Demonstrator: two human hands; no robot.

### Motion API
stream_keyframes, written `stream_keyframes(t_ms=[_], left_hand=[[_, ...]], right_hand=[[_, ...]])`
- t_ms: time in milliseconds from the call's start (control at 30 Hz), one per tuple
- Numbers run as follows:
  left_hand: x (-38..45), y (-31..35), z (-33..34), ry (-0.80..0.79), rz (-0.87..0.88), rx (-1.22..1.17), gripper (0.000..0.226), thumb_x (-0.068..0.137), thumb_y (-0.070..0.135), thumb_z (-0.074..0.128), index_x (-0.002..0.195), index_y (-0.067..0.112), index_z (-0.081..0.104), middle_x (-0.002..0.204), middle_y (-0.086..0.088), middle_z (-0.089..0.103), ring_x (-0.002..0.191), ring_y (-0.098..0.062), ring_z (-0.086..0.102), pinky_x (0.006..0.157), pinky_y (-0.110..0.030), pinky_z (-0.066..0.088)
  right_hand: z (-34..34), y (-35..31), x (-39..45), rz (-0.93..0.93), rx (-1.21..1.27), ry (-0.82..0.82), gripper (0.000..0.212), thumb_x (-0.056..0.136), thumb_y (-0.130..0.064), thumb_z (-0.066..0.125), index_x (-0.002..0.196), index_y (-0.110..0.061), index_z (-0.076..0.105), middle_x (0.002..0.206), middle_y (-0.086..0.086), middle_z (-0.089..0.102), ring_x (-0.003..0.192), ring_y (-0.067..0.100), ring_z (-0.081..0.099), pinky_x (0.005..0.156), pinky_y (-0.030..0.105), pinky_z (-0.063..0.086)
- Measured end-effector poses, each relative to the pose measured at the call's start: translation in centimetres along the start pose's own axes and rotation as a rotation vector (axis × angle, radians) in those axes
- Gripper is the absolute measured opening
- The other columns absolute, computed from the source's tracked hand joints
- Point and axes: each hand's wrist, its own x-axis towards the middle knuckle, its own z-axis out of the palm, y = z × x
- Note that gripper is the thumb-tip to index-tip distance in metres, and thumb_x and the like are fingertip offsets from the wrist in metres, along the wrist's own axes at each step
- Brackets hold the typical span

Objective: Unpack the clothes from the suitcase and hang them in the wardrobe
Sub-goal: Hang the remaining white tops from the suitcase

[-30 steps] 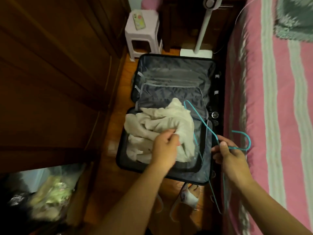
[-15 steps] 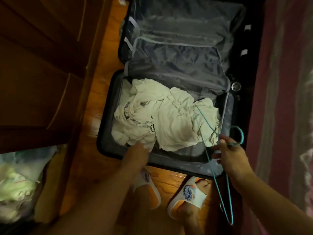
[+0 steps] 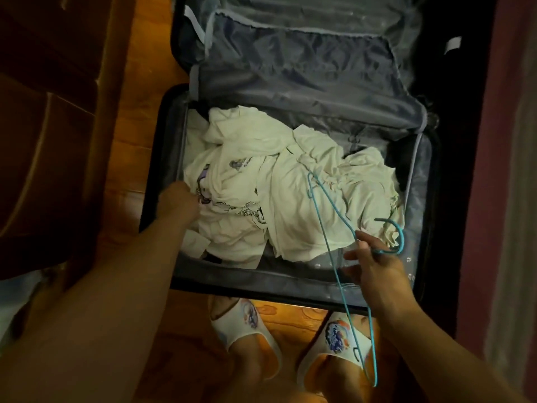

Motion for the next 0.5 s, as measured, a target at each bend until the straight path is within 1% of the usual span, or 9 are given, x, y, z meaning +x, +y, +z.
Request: stream_keyframes(t_ms=[67, 133, 200, 233, 300, 333, 400, 433, 500], left_hand=[[-2.6, -0.5, -0.7, -0.023, -0.022, -0.132, 0.028, 0.100, 0.007, 0.047, 0.124, 0.003, 0.060, 0.133, -0.023, 0.057, 0.119, -0.039, 0.055, 0.090, -0.037, 0.044], [-7.8, -0.7, -2.3, -0.059, -0.014, -0.272, 0.021, 0.102, 0.010, 0.048, 0.117, 0.005, 0.062, 0.123, -0.019, 0.061, 0.109, -0.032, 0.057, 0.086, -0.034, 0.044], [-14.8, -0.7, -5.0, -0.126, 0.057, -0.421, 0.011, 0.103, 0.012, 0.050, 0.105, 0.012, 0.060, 0.105, -0.006, 0.061, 0.096, -0.022, 0.054, 0.077, -0.028, 0.040], [-19.0, -0.4, -7.0, -0.165, 0.093, -0.493, 0.011, 0.102, 0.011, 0.051, 0.097, 0.017, 0.057, 0.095, -0.002, 0.059, 0.090, -0.019, 0.053, 0.073, -0.027, 0.040], [-26.3, -0.1, -11.3, -0.233, 0.132, -0.650, 0.022, 0.101, 0.009, 0.053, 0.083, 0.021, 0.053, 0.078, 0.002, 0.054, 0.076, -0.016, 0.052, 0.062, -0.025, 0.042], [-29.5, 0.1, -13.7, -0.244, 0.145, -0.698, 0.026, 0.100, 0.010, 0.054, 0.078, 0.023, 0.052, 0.073, 0.003, 0.051, 0.072, -0.016, 0.049, 0.060, -0.025, 0.041], [-35.0, 1.2, -19.7, -0.225, 0.196, -0.759, 0.029, 0.098, 0.010, 0.057, 0.072, 0.022, 0.051, 0.068, 0.004, 0.048, 0.068, -0.015, 0.046, 0.060, -0.027, 0.037], [-37.6, 1.8, -22.7, -0.227, 0.212, -0.797, 0.027, 0.097, 0.011, 0.058, 0.072, 0.021, 0.053, 0.069, 0.003, 0.050, 0.068, -0.015, 0.048, 0.062, -0.027, 0.037], [-42.5, 3.0, -29.1, -0.264, 0.231, -0.919, 0.027, 0.096, 0.008, 0.057, 0.074, 0.022, 0.061, 0.073, 0.003, 0.060, 0.071, -0.014, 0.056, 0.063, -0.027, 0.044]], right_hand=[[-0.6, -0.4, -2.1, 0.005, 0.000, 0.004, 0.024, 0.107, -0.021, 0.042, 0.125, -0.023, 0.057, 0.094, 0.010, 0.067, 0.079, 0.025, 0.062, 0.061, 0.025, 0.055], [-1.6, -1.6, -5.0, -0.014, -0.048, 0.002, 0.025, 0.106, -0.023, 0.042, 0.127, -0.025, 0.056, 0.093, 0.009, 0.068, 0.077, 0.022, 0.062, 0.061, 0.028, 0.050], [-3.2, -3.7, -8.4, -0.013, -0.079, -0.022, 0.022, 0.106, -0.025, 0.043, 0.124, -0.028, 0.056, 0.095, 0.007, 0.070, 0.079, 0.022, 0.065, 0.063, 0.031, 0.050], [-4.2, -4.8, -10.1, -0.023, -0.095, -0.032, 0.021, 0.106, -0.026, 0.043, 0.121, -0.031, 0.056, 0.098, 0.008, 0.071, 0.080, 0.023, 0.067, 0.064, 0.032, 0.051], [-6.7, -7.8, -13.2, -0.042, -0.105, -0.033, 0.021, 0.106, -0.029, 0.044, 0.115, -0.039, 0.059, 0.102, 0.010, 0.071, 0.081, 0.023, 0.068, 0.064, 0.034, 0.052], [-7.9, -9.7, -14.7, -0.043, -0.101, -0.028, 0.022, 0.106, -0.027, 0.044, 0.117, -0.038, 0.060, 0.099, 0.010, 0.071, 0.078, 0.022, 0.066, 0.063, 0.033, 0.050], [-10.9, -14.0, -18.2, -0.091, -0.084, -0.038, 0.028, 0.107, -0.022, 0.043, 0.128, -0.031, 0.058, 0.091, 0.010, 0.069, 0.070, 0.018, 0.060, 0.061, 0.030, 0.046], [-12.5, -15.8, -19.7, -0.139, -0.078, -0.055, 0.030, 0.107, -0.022, 0.043, 0.132, -0.033, 0.055, 0.091, 0.009, 0.069, 0.067, 0.014, 0.059, 0.061, 0.030, 0.045], [-15.8, -19.6, -23.4, -0.225, -0.088, -0.103, 0.031, 0.106, -0.025, 0.045, 0.132, -0.040, 0.053, 0.089, 0.000, 0.070, 0.058, 0.006, 0.056, 0.065, 0.030, 0.045]])
